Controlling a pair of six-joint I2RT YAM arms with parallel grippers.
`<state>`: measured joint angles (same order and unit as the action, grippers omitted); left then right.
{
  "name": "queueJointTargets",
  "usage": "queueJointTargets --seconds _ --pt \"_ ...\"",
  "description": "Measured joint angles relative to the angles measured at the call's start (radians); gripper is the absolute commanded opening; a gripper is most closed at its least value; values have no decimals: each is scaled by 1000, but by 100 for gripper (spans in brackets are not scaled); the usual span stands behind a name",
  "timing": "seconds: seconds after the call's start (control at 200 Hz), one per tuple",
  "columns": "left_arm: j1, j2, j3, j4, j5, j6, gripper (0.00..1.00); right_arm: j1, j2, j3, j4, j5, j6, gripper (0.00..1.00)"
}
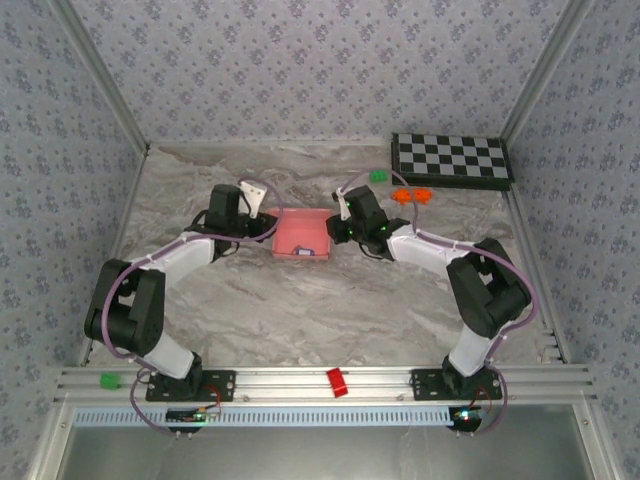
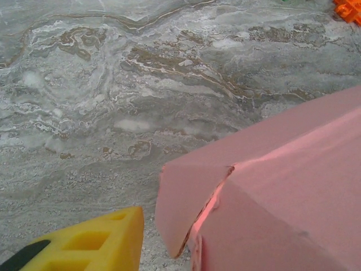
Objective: Fold the paper box
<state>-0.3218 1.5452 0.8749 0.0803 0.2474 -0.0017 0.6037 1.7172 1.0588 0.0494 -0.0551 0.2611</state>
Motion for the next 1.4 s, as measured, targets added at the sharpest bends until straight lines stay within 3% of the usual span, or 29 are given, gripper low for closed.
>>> queueJointTargets --seconds 0.255,0.535,0.675,1.399 --pt "0 18 0 -2 3 -13 41 0 5 12 -10 0 0 19" --pt "0 35 3 -6 8 -46 31 0 6 14 -18 0 5 19" --pt "0 35 10 -6 19 -66 21 0 8 16 -17 -1 17 19" --pt "-6 35 9 35 56 -159 24 14 43 76 -47 22 68 23"
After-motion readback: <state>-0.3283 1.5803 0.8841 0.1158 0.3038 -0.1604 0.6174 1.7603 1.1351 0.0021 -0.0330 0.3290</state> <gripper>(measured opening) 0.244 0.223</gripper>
